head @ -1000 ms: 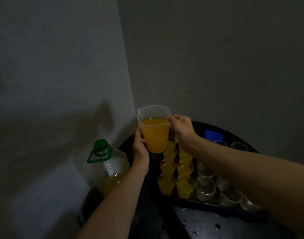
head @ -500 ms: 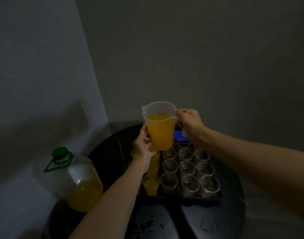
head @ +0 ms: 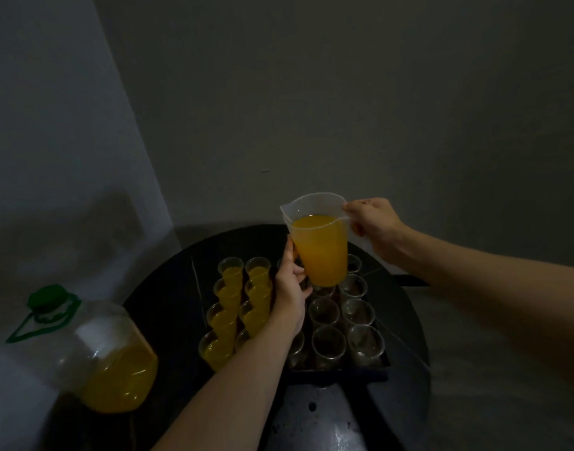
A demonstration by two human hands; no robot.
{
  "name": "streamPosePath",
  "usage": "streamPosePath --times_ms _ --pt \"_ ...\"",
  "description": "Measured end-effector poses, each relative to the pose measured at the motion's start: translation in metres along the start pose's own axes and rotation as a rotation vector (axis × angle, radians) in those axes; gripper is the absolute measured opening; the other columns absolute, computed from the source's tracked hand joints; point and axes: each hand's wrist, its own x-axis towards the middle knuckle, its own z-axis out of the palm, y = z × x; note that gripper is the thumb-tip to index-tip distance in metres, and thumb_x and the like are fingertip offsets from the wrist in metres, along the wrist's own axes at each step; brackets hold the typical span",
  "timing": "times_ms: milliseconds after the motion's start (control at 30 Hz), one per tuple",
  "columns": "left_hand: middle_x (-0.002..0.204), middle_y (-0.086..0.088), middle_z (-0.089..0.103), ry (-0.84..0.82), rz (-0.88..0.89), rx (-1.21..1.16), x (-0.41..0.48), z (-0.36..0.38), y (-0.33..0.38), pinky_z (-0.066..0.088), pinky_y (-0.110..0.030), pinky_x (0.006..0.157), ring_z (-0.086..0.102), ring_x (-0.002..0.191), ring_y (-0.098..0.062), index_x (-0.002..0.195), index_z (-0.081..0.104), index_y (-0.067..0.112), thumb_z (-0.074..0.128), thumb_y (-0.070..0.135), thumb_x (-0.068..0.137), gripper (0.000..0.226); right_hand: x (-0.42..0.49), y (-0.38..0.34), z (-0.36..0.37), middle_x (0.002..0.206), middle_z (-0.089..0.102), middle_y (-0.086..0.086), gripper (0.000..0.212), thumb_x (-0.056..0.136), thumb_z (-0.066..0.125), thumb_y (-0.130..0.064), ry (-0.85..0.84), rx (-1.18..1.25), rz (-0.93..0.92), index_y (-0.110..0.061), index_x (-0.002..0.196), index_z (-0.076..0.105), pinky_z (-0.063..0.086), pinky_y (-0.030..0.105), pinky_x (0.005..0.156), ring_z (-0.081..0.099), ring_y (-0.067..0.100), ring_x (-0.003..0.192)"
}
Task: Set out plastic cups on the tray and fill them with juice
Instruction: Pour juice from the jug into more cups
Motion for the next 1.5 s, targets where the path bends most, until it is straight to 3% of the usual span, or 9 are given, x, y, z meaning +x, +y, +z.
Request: streamPosePath --times_ms 67,200,300,467,667,833,1100,1300,1500 --pt "0.153 0.002 0.043 0.003 -0.012 0.006 0.022 0.017 0.003 0.032 -0.060 0.114 0.043 0.139 -0.032 0.128 0.051 0.058 0.032 0.023 0.104 0.046 0.024 -0.008 -0.012 0.056 0.038 0.005 0.039 0.098 0.055 -0.008 0.032 0.002 0.033 -0.011 0.060 0.047 0.034 0.022 0.044 0.037 0.013 0.048" --pt "0.159 0.001 0.036 -0.029 0.009 0.060 0.039 0.032 0.000 0.026 -0.055 0.116 0.040 0.141 -0.030 0.150 0.036 0.049 0.030 0.020 0.104 0.054 0.046 -0.010 -0.024 0.058 0.041 0.005 0.037 0.098 0.056 -0.010 0.037 -0.027 0.059 -0.010 0.062 0.051 0.036 0.023 0.047 0.039 0.012 0.050" --pt "0.160 -0.001 0.033 -0.056 0.066 0.068 0.043 0.036 -0.005 0.027 -0.046 0.115 0.036 0.143 -0.026 0.157 0.028 0.040 0.032 0.014 0.101 0.062 0.055 -0.005 -0.028 0.063 0.044 0.005 0.032 0.098 0.057 -0.012 0.031 -0.050 0.076 -0.010 0.066 0.055 0.036 0.026 0.052 0.041 0.013 0.055" --pt "0.159 -0.004 0.035 -0.086 0.060 -0.006 0.055 0.044 -0.017 0.032 -0.037 0.106 0.038 0.138 -0.022 0.159 0.023 0.035 0.034 0.009 0.096 0.069 0.070 0.003 -0.033 0.065 0.043 0.006 0.023 0.097 0.057 -0.012 0.028 -0.080 0.093 -0.008 0.075 0.055 0.035 0.025 0.050 0.040 0.013 0.054" --pt "0.153 -0.001 0.038 -0.080 0.056 -0.018 0.056 0.051 -0.029 0.031 -0.038 0.108 0.039 0.132 -0.017 0.158 0.023 0.037 0.043 0.027 0.077 0.083 0.079 0.012 -0.034 0.061 0.043 0.005 0.028 0.096 0.059 -0.011 0.037 -0.101 0.124 -0.009 0.069 0.054 0.035 0.025 0.049 0.040 0.013 0.052" --pt "0.157 -0.004 0.036 -0.071 0.051 -0.023 0.065 0.055 -0.039 0.029 -0.041 0.112 0.038 0.137 -0.020 0.158 0.023 0.036 0.032 0.006 0.097 0.068 0.083 0.014 -0.037 0.062 0.045 0.004 0.027 0.096 0.060 -0.012 0.060 -0.111 0.132 -0.010 0.070 0.053 0.036 0.024 0.047 0.042 0.012 0.052" --pt "0.150 0.003 0.040 -0.050 0.021 -0.080 0.073 0.065 -0.046 0.029 -0.049 0.117 0.038 0.137 -0.020 0.157 0.025 0.041 0.033 0.008 0.097 0.068 0.103 0.012 -0.036 0.062 0.045 0.006 0.024 0.094 0.061 -0.010 0.050 -0.169 0.146 -0.010 0.072 0.052 0.034 0.024 0.044 0.042 0.013 0.051" --pt "0.158 -0.003 0.035 -0.029 -0.024 -0.119 0.080 0.069 -0.051 0.026 -0.055 0.121 0.033 0.145 -0.027 0.157 0.023 0.042 0.033 0.006 0.097 0.071 0.115 0.010 -0.034 0.069 0.047 0.009 0.005 0.094 0.060 -0.010 0.023 -0.213 0.161 -0.007 0.092 0.057 0.033 0.026 0.048 0.042 0.013 0.053" --pt "0.158 -0.004 0.036 -0.006 -0.023 -0.117 0.083 0.066 -0.053 0.024 -0.052 0.122 0.034 0.145 -0.026 0.159 0.021 0.038 0.033 0.005 0.096 0.072 0.120 0.010 -0.027 0.069 0.048 0.007 0.010 0.095 0.058 -0.010 0.000 -0.250 0.182 -0.007 0.087 0.056 0.034 0.024 0.049 0.043 0.012 0.055"
